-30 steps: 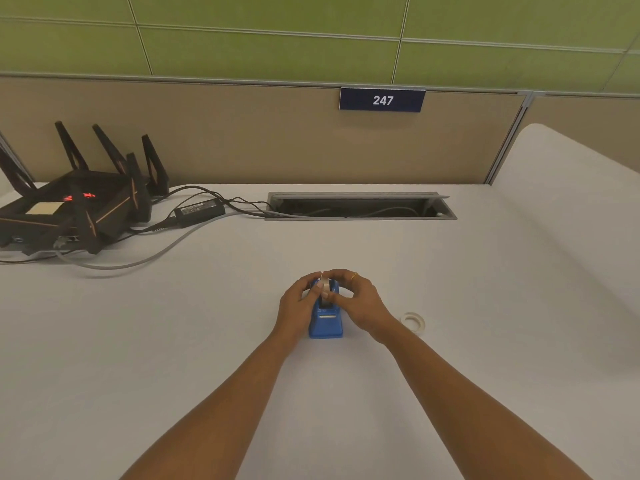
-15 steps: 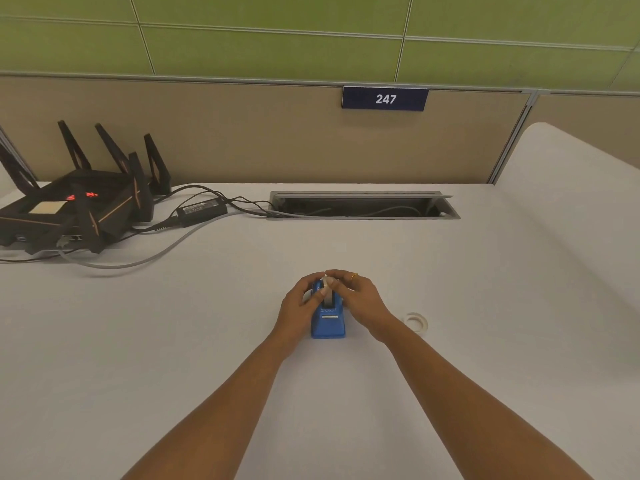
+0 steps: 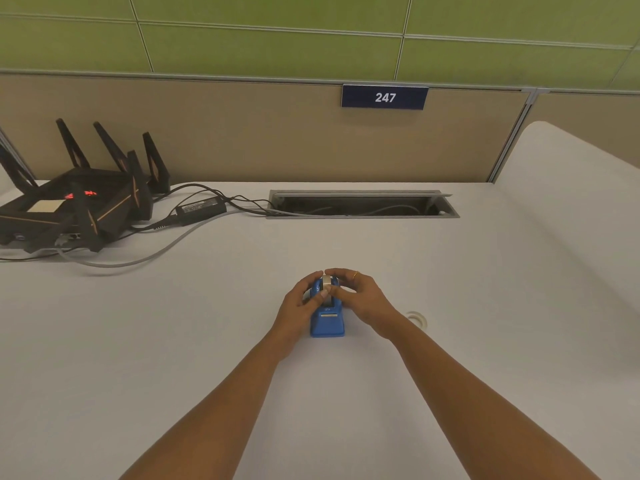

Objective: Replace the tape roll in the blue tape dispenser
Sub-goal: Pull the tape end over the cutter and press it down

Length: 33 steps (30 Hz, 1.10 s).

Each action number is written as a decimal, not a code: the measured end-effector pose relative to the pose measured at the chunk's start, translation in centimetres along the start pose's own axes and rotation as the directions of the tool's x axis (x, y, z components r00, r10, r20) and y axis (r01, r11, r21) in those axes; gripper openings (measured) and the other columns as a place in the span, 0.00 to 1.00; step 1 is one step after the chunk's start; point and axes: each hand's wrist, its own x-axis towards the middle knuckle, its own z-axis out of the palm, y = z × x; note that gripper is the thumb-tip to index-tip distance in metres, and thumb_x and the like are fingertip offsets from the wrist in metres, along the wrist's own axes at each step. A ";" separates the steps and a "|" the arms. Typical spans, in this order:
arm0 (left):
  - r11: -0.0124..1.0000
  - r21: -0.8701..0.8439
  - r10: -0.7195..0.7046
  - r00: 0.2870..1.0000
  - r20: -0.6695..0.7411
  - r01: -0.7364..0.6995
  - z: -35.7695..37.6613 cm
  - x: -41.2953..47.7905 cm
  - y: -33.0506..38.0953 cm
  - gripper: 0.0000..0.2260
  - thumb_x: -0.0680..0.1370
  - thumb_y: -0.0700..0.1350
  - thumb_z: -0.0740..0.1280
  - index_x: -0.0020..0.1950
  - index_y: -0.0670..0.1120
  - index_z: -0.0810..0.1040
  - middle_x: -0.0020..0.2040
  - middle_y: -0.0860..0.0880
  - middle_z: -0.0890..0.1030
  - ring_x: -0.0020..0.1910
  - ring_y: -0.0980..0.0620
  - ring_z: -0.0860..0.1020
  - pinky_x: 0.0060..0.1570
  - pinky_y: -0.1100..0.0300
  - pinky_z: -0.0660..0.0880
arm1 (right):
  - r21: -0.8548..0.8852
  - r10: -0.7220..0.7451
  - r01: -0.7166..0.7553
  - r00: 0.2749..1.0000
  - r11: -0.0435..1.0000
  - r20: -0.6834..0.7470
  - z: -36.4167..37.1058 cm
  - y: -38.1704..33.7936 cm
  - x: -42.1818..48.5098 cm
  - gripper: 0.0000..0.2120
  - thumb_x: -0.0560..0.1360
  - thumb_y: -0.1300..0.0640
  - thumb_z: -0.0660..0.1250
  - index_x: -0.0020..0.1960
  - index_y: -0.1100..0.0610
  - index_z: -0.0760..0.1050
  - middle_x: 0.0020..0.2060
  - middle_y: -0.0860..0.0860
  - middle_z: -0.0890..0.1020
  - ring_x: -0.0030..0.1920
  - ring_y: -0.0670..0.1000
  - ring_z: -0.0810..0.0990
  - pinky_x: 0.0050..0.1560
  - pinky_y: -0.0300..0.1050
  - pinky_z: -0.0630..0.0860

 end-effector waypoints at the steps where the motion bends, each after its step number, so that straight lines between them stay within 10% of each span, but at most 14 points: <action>1: 1.000 -0.001 -0.002 1.000 0.001 0.002 0.0 0.0 -0.1 0.14 0.76 0.44 0.62 0.59 0.57 0.68 0.59 0.54 0.72 0.55 0.59 0.73 0.46 0.74 0.74 | 0.007 0.001 -0.001 1.000 1.000 0.005 0.0 0.0 -0.1 0.16 0.75 0.58 0.65 0.62 0.57 0.73 0.61 0.55 0.77 0.63 0.53 0.73 0.65 0.48 0.69; 5: 1.000 0.006 -0.001 1.000 0.002 0.001 -0.1 0.1 -0.2 0.14 0.76 0.43 0.63 0.57 0.59 0.68 0.58 0.55 0.73 0.52 0.63 0.73 0.44 0.75 0.74 | 0.056 0.049 -0.050 0.999 0.997 0.014 -0.1 0.0 0.1 0.16 0.75 0.59 0.65 0.62 0.57 0.73 0.60 0.56 0.77 0.62 0.55 0.74 0.62 0.53 0.74; 9: 1.000 0.008 0.000 1.000 -0.001 0.000 0.0 0.1 -0.3 0.14 0.76 0.43 0.63 0.58 0.57 0.68 0.58 0.54 0.72 0.52 0.62 0.73 0.44 0.77 0.73 | 0.144 0.081 -0.080 0.997 0.986 0.001 0.1 -0.3 0.4 0.13 0.75 0.55 0.66 0.58 0.57 0.75 0.56 0.55 0.80 0.54 0.50 0.78 0.43 0.35 0.77; 14: 0.999 0.033 0.002 1.000 -0.008 -0.002 0.0 0.1 -0.3 0.17 0.76 0.41 0.63 0.63 0.53 0.68 0.60 0.53 0.71 0.56 0.57 0.71 0.45 0.76 0.72 | 0.143 0.103 -0.091 0.991 0.986 -0.082 0.7 -0.1 0.8 0.14 0.74 0.55 0.66 0.57 0.59 0.75 0.56 0.57 0.80 0.59 0.55 0.77 0.62 0.52 0.74; 33: 0.998 0.056 0.004 1.000 0.013 -0.005 0.0 -0.1 0.0 0.17 0.75 0.41 0.63 0.63 0.53 0.67 0.61 0.53 0.70 0.59 0.56 0.69 0.59 0.61 0.69 | 0.172 0.103 -0.095 0.994 0.981 -0.035 0.4 0.3 0.9 0.18 0.74 0.53 0.66 0.62 0.56 0.72 0.61 0.53 0.77 0.62 0.53 0.74 0.63 0.51 0.73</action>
